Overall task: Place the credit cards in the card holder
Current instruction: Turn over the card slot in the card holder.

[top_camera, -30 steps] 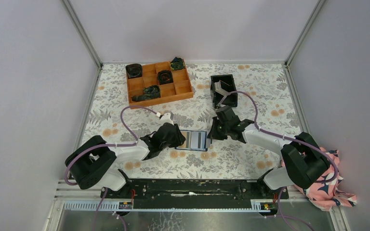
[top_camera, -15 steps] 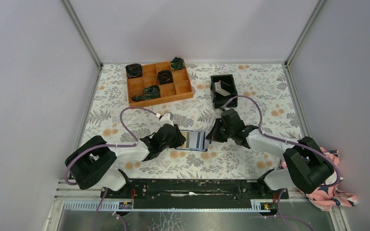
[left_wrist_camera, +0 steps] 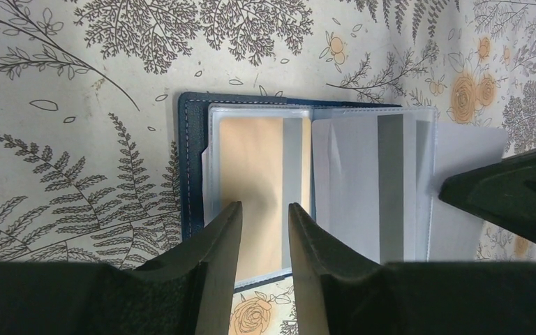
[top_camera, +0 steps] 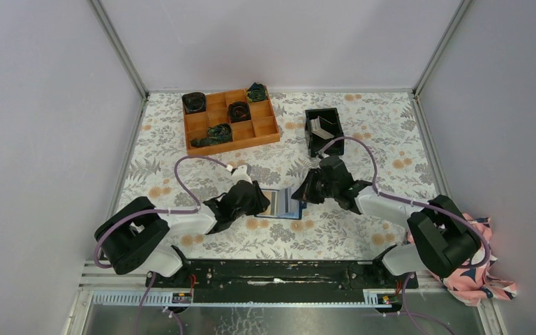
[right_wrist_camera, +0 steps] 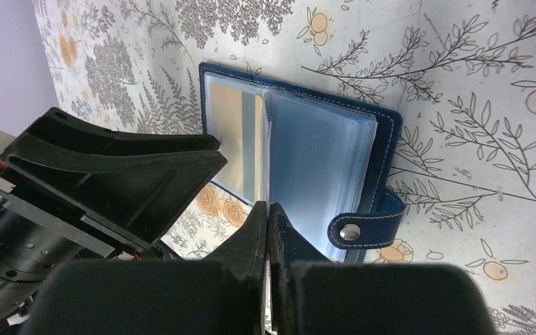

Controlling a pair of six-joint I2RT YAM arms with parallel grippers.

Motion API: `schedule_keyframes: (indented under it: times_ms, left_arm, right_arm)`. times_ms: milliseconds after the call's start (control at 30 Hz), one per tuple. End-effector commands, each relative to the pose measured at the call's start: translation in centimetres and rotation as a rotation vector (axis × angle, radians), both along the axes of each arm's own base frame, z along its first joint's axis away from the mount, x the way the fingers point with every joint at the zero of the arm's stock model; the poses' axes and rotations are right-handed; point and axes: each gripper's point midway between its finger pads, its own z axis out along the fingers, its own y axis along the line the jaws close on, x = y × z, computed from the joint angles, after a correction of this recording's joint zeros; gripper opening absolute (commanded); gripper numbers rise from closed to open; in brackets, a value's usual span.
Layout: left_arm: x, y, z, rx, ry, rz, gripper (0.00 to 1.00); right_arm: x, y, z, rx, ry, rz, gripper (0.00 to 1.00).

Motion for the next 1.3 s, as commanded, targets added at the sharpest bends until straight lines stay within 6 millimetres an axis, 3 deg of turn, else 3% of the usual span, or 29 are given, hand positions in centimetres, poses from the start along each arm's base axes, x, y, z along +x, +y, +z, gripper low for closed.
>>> schedule_keyframes:
  times_ms: [0, 200, 333, 967, 1167, 1267]
  left_arm:
    - [-1.8, 1.7, -2.8, 0.081, 0.068, -0.001, 0.38]
    - [-1.9, 1.9, -2.9, 0.090, 0.070, 0.004, 0.38]
    - [-2.2, 2.4, -2.9, 0.099, 0.072, 0.012, 0.38]
    - [-1.6, 5.7, 2.0, 0.104, -0.018, 0.160, 0.40]
    - [-1.4, 4.1, 3.4, 0.058, -0.041, 0.116, 0.40]
    - [-1.3, 3.0, 2.9, 0.064, -0.032, 0.074, 0.40]
  right_arm:
    - [1.1, 2.7, 2.2, 0.081, -0.044, 0.048, 0.00]
    - [1.2, 6.0, 3.1, 0.074, -0.072, 0.103, 0.00]
    - [1.3, 6.8, 2.9, 0.056, -0.070, 0.112, 0.00]
    - [0.9, 6.4, -0.7, -0.009, -0.029, 0.127, 0.00]
    - [1.0, 6.4, -0.3, -0.011, -0.040, 0.126, 0.00]
    - [1.2, 6.1, 0.2, -0.020, -0.054, 0.119, 0.00]
